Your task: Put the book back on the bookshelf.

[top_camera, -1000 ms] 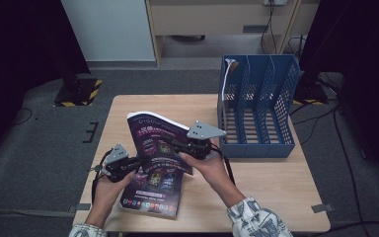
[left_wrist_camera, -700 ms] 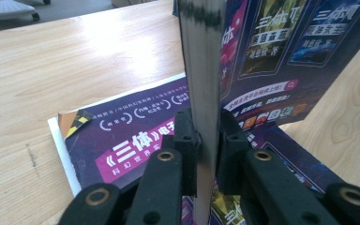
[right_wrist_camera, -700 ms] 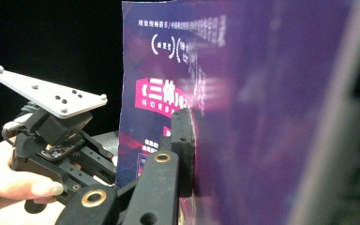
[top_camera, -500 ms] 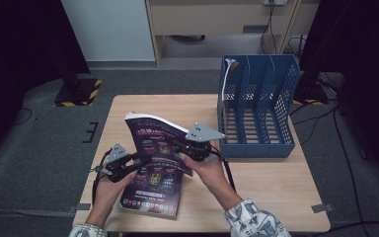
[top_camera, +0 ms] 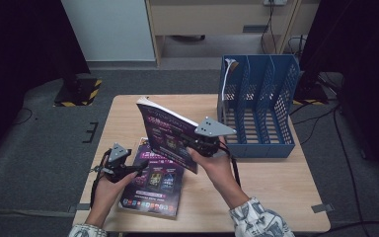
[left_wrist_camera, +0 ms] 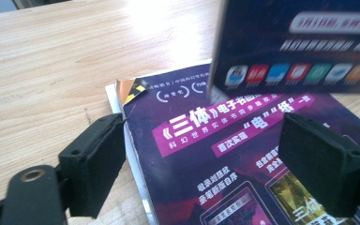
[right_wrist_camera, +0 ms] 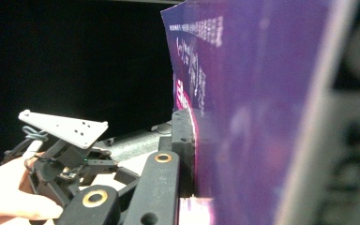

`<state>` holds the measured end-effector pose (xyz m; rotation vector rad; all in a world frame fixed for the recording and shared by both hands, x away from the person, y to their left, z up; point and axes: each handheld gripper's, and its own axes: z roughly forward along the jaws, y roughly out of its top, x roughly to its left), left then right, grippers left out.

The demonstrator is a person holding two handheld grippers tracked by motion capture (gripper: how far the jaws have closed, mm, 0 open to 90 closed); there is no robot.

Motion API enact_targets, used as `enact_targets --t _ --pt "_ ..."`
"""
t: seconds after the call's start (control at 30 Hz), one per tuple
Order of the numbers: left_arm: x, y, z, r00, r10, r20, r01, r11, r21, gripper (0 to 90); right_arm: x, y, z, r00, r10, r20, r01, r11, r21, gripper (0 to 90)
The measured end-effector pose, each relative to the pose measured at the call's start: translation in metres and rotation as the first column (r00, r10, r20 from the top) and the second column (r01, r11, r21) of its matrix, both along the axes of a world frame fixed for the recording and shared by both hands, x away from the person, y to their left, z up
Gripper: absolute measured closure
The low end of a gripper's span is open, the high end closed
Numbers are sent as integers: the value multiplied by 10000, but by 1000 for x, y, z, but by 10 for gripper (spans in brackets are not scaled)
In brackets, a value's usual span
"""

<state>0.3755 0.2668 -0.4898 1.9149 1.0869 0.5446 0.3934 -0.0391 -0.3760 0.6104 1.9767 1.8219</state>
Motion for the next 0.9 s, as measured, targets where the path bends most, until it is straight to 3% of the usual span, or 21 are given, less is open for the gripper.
enact_targets --t 0.27,0.9 --pt "2 0 -3 9996 160 -244 -158 9998 77 78 4 -13 5 9994 -342 -48 342 9994 96 826" --pt "3 2 -5 9990 267 -360 -267 9996 18 60 6 -35 11 9975 -701 -101 703 9973 212 826"
